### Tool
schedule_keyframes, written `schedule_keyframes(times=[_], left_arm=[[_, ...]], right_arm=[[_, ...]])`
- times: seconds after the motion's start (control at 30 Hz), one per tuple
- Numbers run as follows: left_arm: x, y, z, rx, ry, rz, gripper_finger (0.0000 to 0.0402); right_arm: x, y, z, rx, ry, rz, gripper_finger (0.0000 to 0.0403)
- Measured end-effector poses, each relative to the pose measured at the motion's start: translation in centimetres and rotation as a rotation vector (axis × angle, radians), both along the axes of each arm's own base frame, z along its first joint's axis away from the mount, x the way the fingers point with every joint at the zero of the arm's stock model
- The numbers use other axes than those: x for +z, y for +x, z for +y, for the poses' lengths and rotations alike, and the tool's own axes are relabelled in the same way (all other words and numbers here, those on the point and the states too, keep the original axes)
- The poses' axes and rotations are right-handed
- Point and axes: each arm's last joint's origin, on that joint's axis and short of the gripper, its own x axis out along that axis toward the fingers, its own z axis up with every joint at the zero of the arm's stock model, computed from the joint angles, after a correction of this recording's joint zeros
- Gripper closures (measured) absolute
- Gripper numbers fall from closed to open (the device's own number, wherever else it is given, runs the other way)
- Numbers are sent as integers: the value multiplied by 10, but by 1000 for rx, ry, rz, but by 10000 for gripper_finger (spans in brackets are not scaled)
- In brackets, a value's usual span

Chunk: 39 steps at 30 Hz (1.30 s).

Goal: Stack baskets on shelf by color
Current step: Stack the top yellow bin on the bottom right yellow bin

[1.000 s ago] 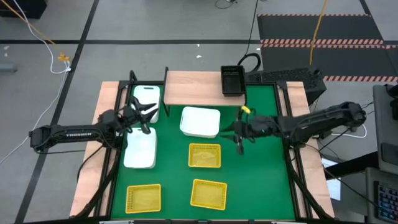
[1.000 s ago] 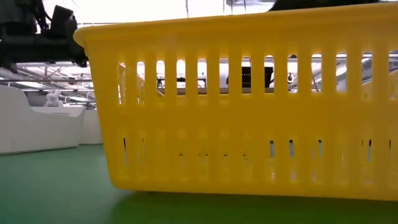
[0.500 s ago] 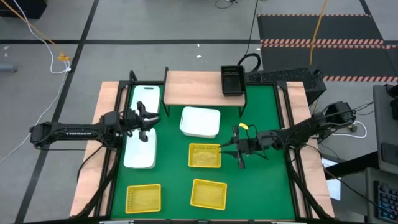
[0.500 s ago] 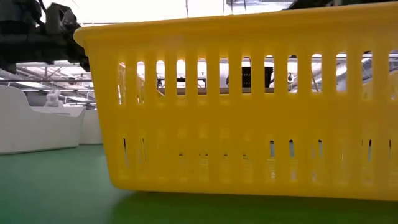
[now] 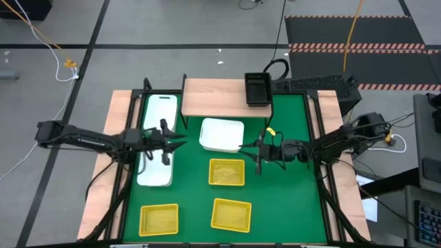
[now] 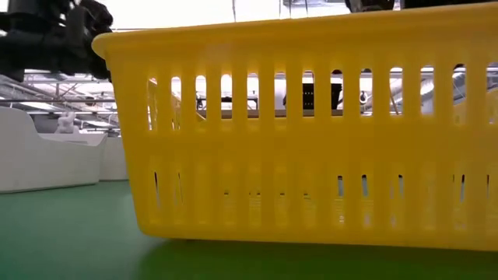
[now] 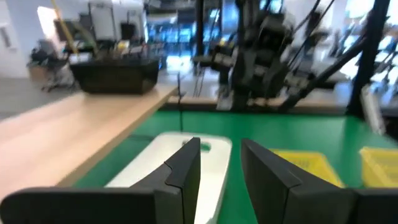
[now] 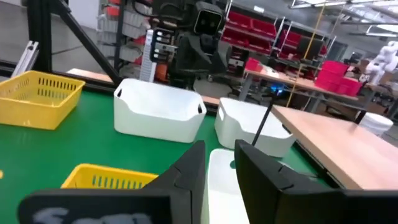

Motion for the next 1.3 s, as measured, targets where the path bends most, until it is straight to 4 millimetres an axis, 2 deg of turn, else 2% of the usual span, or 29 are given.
schedule_keyframes(times=[0.27, 0.47, 0.7, 0.87, 1.03, 1.13, 1.3], left_arm=[[-1, 22, -1, 72, 4, 94, 284], [2, 34, -1, 71, -20, 110, 284], [-8, 40, -3, 136, -124, 144, 284], [-11, 42, -9, 114, -168, 146, 284], [-14, 43, -22, 57, -214, 146, 284], [-15, 45, -28, 35, -212, 135, 284], [-20, 47, -35, 57, -230, 131, 284]], right_arm=[[-6, -3, -1, 2, -1, 31, 323], [-11, -6, 1, 119, -26, 54, 323], [-12, -6, 0, 70, 60, 47, 323], [-12, -6, -2, 56, 123, 44, 323], [-16, 3, -4, 28, 189, 194, 322], [1, 21, 4, 73, 208, 319, 310], [31, 37, 8, -4, 148, 490, 277]])
